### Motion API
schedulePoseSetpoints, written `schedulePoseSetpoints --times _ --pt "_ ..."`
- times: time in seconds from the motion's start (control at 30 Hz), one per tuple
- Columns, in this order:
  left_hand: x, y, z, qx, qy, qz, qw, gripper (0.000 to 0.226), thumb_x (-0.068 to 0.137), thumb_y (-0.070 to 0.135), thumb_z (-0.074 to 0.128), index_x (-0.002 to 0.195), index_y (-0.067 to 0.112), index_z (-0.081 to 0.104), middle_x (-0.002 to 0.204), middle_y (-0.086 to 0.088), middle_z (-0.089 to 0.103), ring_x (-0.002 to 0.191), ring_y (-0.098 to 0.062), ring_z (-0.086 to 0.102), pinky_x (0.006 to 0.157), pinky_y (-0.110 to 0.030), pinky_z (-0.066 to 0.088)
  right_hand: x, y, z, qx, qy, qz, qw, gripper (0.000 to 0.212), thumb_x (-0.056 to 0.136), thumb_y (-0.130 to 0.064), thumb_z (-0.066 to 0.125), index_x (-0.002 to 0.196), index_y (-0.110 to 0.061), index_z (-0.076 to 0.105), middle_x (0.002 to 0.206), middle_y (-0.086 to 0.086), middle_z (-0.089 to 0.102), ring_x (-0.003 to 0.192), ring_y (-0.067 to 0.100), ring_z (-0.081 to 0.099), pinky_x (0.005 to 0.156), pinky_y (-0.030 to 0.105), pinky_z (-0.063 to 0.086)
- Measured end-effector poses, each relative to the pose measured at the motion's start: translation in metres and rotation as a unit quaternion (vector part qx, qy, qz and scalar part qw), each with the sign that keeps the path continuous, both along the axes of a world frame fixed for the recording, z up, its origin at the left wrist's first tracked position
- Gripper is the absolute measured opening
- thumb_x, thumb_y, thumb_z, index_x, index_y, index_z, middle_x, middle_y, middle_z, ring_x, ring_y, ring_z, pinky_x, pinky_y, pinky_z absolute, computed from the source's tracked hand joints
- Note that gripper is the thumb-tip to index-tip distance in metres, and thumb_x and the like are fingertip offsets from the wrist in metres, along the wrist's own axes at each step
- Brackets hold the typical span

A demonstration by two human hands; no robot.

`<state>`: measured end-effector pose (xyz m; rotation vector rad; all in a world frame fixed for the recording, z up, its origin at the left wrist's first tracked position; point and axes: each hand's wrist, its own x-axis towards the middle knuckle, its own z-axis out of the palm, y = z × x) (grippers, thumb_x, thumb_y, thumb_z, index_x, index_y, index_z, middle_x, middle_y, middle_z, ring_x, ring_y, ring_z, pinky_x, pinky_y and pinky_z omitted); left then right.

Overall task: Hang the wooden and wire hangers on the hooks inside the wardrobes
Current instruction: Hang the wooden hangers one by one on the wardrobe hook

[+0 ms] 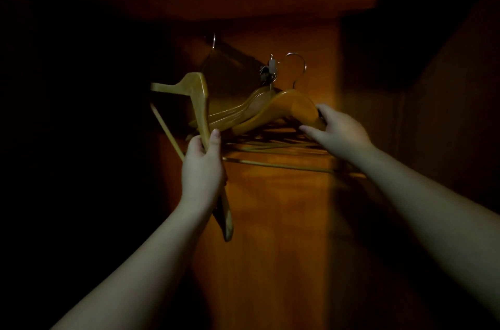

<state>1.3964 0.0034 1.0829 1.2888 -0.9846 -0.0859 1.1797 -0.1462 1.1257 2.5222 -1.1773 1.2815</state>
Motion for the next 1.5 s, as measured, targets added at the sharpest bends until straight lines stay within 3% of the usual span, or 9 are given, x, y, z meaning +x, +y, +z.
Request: schedulePoseSetpoints --times 0.17,0.3,0.47,0.7,1.0,1.17,1.27,1.4,1.5 --pt "0.000 -0.006 0.004 -0.009 0.005 0.003 1.000 0.031 0.098 0.052 0.042 0.098 0.024 0.056 0.072 -0.005 0.055 0.060 -0.020 0.055 0.052 -0.035 0.047 -0.002 -0.022 0.006 -0.028 -0.008 -0.027 0.999 0.062 0.096 -0.049 0.051 0.149 -0.023 0.033 0.134 0.004 0.050 0.110 0.025 0.055 0.078 0.033 0.047" --pt "-0.004 -0.010 0.011 -0.015 0.001 0.009 1.000 0.033 0.099 0.049 0.041 0.105 0.021 0.057 0.075 -0.004 0.057 0.061 -0.018 0.056 0.048 -0.030 0.047 -0.002 -0.035 0.013 0.013 0.011 -0.038 0.999 0.067 0.095 -0.048 0.053 0.152 -0.024 0.026 0.145 0.005 0.043 0.120 0.027 0.053 0.089 0.039 0.049" --pt "-0.005 -0.012 0.016 -0.015 -0.003 0.026 1.000 0.037 0.100 0.050 0.041 0.111 0.019 0.058 0.085 -0.005 0.063 0.072 -0.020 0.062 0.054 -0.031 0.047 0.003 -0.051 0.021 0.043 0.002 -0.036 0.998 0.060 0.092 -0.049 0.059 0.141 -0.027 0.032 0.127 0.007 0.057 0.095 0.027 0.061 0.076 0.042 0.055" --pt "-0.012 -0.012 0.019 -0.003 -0.007 0.025 1.000 0.034 0.100 0.049 0.040 0.109 0.020 0.056 0.073 -0.005 0.057 0.058 -0.016 0.055 0.043 -0.024 0.045 0.019 -0.065 0.038 0.070 -0.009 -0.017 0.997 0.055 0.091 -0.048 0.060 0.135 -0.026 0.035 0.121 0.006 0.056 0.087 0.025 0.061 0.074 0.045 0.056" --pt "-0.017 -0.014 0.020 -0.001 -0.018 0.030 0.999 0.031 0.100 0.049 0.040 0.105 0.023 0.056 0.075 -0.008 0.058 0.060 -0.019 0.056 0.045 -0.026 0.046 0.040 -0.074 0.038 0.076 -0.013 0.016 0.997 0.038 0.092 -0.036 0.060 0.123 -0.027 0.040 0.087 0.000 0.056 0.073 0.025 0.060 0.064 0.042 0.053" --pt "-0.018 -0.012 0.016 0.000 -0.010 0.026 1.000 0.032 0.100 0.049 0.041 0.104 0.021 0.056 0.073 -0.007 0.056 0.060 -0.020 0.055 0.047 -0.030 0.046 0.048 -0.075 0.031 0.070 -0.025 0.024 0.997 0.035 0.091 -0.039 0.062 0.117 -0.026 0.043 0.082 -0.002 0.052 0.072 0.025 0.056 0.056 0.036 0.045" --pt "-0.019 -0.011 0.014 0.005 -0.005 0.023 1.000 0.034 0.099 0.050 0.041 0.107 0.021 0.057 0.073 -0.006 0.056 0.059 -0.019 0.055 0.048 -0.030 0.046 0.051 -0.074 0.030 0.052 -0.024 0.022 0.998 0.039 0.090 -0.043 0.063 0.118 -0.023 0.045 0.096 -0.002 0.050 0.086 0.022 0.052 0.064 0.032 0.038" --pt "-0.019 -0.008 0.010 0.008 -0.014 0.027 1.000 0.031 0.100 0.049 0.041 0.104 0.023 0.057 0.070 -0.005 0.056 0.055 -0.016 0.054 0.043 -0.026 0.045 0.055 -0.072 0.026 0.043 -0.030 0.027 0.998 0.044 0.090 -0.039 0.066 0.124 -0.018 0.047 0.119 0.003 0.052 0.113 0.024 0.047 0.087 0.040 0.044" --pt "-0.021 -0.006 0.009 0.010 -0.019 0.025 0.999 0.030 0.100 0.049 0.041 0.100 0.022 0.056 0.068 -0.005 0.055 0.052 -0.015 0.052 0.040 -0.024 0.043 0.057 -0.071 0.024 0.031 -0.040 0.016 0.999 0.043 0.090 -0.036 0.066 0.124 -0.015 0.049 0.126 0.006 0.049 0.122 0.026 0.041 0.096 0.041 0.040"
